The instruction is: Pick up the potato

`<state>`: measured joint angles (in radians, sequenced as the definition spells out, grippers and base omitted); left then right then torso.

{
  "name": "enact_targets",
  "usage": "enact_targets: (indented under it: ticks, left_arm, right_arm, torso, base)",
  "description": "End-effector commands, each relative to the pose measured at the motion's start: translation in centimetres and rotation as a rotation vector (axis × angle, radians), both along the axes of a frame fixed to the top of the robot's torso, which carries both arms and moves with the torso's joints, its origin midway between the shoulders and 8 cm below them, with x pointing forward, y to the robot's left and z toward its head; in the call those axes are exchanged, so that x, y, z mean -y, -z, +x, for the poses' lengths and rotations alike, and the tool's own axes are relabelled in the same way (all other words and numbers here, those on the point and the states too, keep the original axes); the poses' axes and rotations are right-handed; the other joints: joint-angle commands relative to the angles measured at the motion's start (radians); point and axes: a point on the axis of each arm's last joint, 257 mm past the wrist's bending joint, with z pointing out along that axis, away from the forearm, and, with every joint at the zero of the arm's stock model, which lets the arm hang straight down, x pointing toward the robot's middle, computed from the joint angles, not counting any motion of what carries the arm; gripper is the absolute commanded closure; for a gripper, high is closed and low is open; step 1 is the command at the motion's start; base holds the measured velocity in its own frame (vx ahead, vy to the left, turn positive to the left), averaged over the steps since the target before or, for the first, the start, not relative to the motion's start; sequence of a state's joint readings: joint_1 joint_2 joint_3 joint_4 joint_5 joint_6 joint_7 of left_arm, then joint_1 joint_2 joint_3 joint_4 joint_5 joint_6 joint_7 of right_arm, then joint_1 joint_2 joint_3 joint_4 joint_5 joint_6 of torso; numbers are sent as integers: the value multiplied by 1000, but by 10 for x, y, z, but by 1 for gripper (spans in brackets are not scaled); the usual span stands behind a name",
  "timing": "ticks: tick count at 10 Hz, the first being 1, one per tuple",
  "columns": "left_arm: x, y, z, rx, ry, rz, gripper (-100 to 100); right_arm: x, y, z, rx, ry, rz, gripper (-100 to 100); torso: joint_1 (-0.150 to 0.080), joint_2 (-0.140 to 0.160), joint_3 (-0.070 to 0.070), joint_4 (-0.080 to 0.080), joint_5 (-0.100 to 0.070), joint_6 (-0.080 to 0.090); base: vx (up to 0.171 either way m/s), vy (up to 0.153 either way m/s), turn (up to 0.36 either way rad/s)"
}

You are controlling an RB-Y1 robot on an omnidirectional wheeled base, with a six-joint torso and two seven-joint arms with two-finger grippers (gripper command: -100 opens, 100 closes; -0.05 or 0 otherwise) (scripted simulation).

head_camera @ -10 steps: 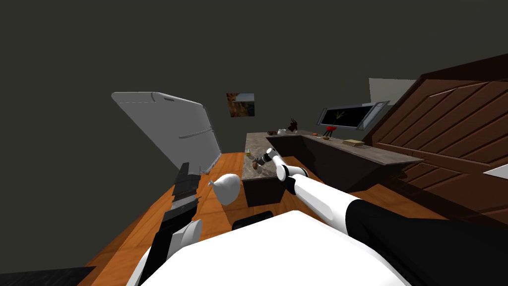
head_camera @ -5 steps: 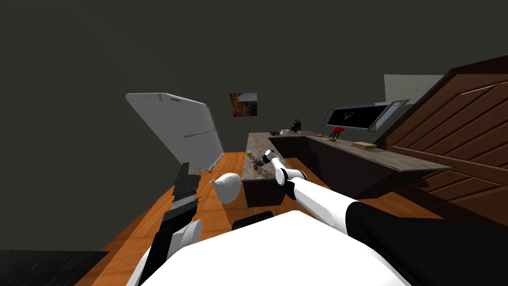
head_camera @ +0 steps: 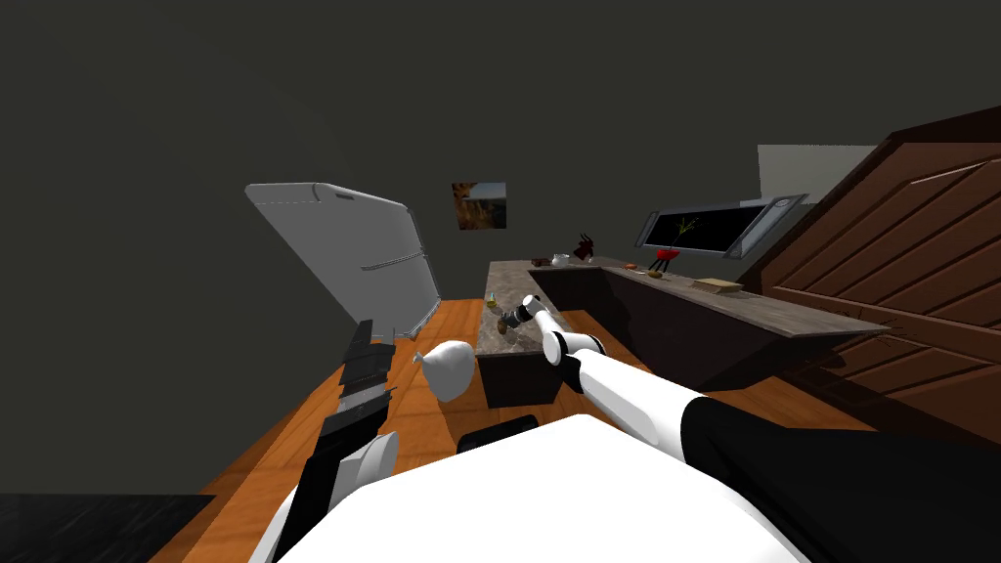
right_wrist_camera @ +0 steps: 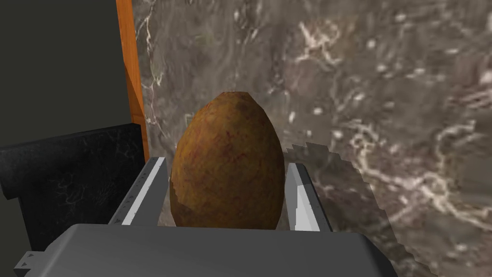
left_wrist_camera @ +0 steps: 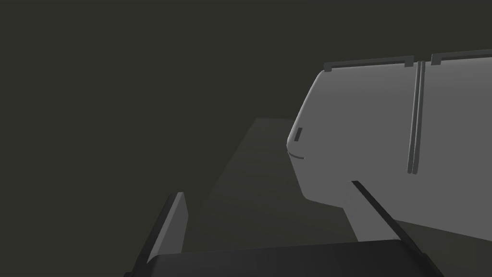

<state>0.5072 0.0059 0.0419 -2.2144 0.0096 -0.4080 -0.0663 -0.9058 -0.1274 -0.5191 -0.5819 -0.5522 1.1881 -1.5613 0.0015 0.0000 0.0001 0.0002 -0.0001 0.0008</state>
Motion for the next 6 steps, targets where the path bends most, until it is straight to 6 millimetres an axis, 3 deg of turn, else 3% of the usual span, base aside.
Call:
enact_targets:
  ticks: [1,2,5,6]
  left_arm:
    - [0,0,0,0,0,0,0]
    - [0,0,0,0,0,0,0]
    - [0,0,0,0,0,0,0]
    - [0,0,0,0,0,0,0]
  right_arm:
    - [0,0,0,0,0,0,0]
    - [4,-5,1,0,-14,-1,100]
    - [9,-11,2,0,-27,-2,100]
    - [10,-11,1,-1,-28,-1,0]
  torso:
    - [0,0,0,0,0,0]
    - [0,0,0,0,0,0]
    - [3,2,1,0,1,1]
    - [2,1,1,0,1,0]
  base:
    - [0,0,0]
    - [-10,44,-109]
    - [-16,56,-113]
    - [0,0,0]
